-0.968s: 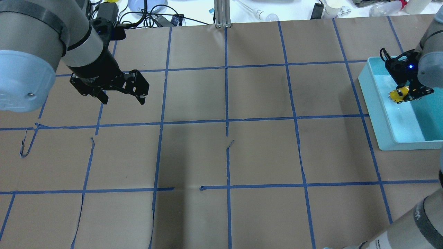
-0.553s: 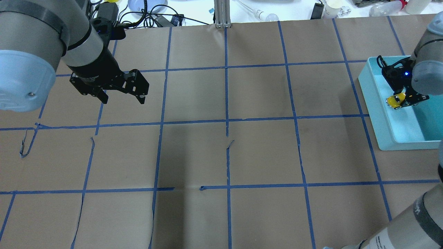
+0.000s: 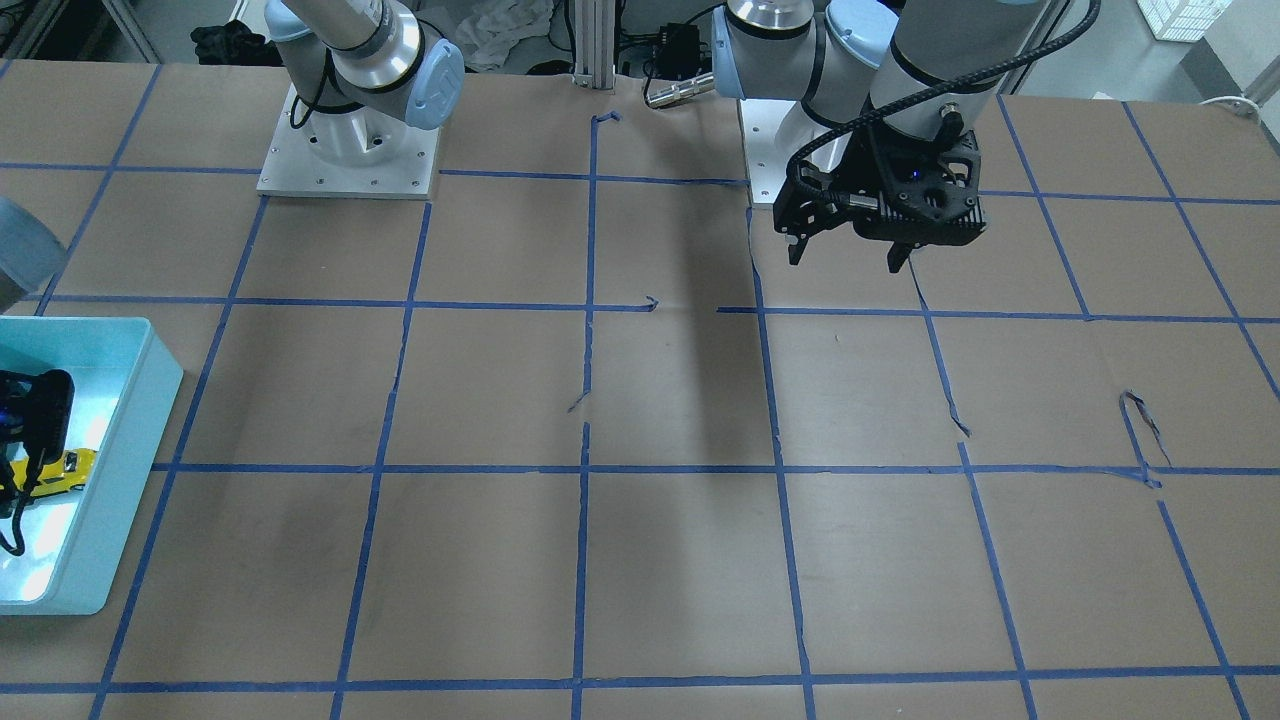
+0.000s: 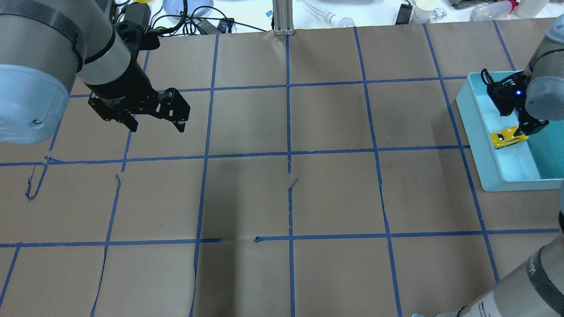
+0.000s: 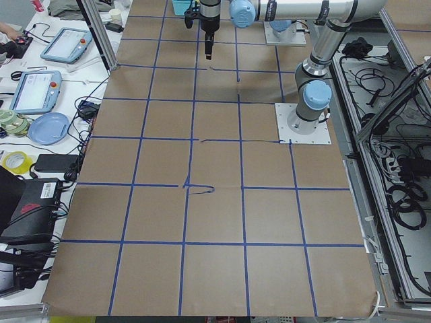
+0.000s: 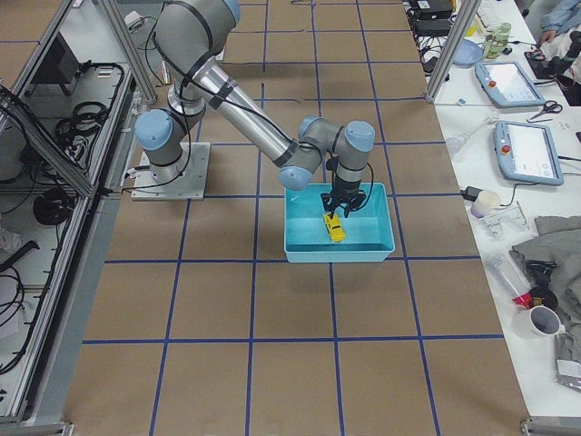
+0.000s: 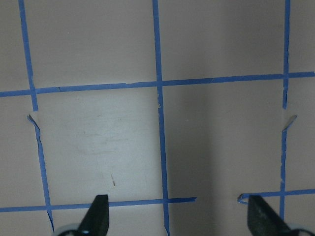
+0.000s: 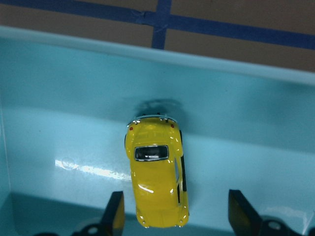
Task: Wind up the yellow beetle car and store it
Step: 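Lower the car into the blue bin and open the right gripper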
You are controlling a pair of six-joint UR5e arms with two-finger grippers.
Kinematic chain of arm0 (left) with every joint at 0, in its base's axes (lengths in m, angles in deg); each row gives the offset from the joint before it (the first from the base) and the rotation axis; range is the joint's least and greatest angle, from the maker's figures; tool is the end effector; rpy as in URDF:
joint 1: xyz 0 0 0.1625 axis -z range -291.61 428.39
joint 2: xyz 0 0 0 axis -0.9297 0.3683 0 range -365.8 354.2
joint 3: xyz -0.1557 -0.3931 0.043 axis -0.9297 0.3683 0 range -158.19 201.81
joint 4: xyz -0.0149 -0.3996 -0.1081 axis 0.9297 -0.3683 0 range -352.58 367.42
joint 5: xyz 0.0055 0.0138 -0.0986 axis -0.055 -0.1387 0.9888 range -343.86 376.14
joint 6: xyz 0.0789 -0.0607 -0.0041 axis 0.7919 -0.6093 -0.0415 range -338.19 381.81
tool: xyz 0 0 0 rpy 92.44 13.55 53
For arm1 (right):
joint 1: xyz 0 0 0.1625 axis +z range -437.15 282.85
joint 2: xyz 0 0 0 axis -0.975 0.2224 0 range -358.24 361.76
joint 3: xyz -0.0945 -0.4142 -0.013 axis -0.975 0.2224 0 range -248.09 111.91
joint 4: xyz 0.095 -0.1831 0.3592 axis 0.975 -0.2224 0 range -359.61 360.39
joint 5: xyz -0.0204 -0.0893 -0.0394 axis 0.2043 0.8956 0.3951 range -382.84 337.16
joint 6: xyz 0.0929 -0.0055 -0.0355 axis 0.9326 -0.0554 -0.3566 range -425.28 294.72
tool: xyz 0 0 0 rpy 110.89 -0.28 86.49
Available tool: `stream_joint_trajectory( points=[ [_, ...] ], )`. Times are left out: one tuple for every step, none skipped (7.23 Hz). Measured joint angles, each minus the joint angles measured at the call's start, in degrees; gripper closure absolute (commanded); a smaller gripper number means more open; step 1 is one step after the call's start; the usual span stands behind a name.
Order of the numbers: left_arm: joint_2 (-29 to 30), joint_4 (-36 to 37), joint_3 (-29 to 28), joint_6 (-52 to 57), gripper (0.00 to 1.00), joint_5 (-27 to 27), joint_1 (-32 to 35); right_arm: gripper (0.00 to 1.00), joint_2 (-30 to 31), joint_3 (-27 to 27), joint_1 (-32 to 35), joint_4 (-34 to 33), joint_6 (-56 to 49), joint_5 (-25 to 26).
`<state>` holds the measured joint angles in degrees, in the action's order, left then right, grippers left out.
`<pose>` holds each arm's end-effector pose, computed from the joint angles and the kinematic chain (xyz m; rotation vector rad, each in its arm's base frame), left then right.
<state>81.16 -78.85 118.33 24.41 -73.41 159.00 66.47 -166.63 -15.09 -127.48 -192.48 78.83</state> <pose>-0.1392 -0.4676 0.4638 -0.0879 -3.1325 0.0067 -0.1876 -0.5951 0.2383 2.2910 -1.9621 -0.2783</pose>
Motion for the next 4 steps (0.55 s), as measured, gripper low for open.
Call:
stream_joint_trajectory(
  points=[
    [-0.07,-0.02,0.01,0.17,0.0,-0.12,0.01,0.0,1.23,0.65,0.11,0.17,0.31,-0.63],
    [-0.12,-0.03,0.02,0.25,0.0,-0.1,0.01,0.0,2.85,1.54,0.28,0.86,0.98,-1.72],
    [-0.15,-0.03,0.04,0.28,0.0,-0.13,0.01,0.0,4.75,2.84,0.47,2.99,2.13,-2.58],
    [-0.14,-0.06,0.05,0.32,0.0,-0.21,0.01,0.0,6.82,4.74,0.68,6.18,4.08,-2.99]
  ],
)
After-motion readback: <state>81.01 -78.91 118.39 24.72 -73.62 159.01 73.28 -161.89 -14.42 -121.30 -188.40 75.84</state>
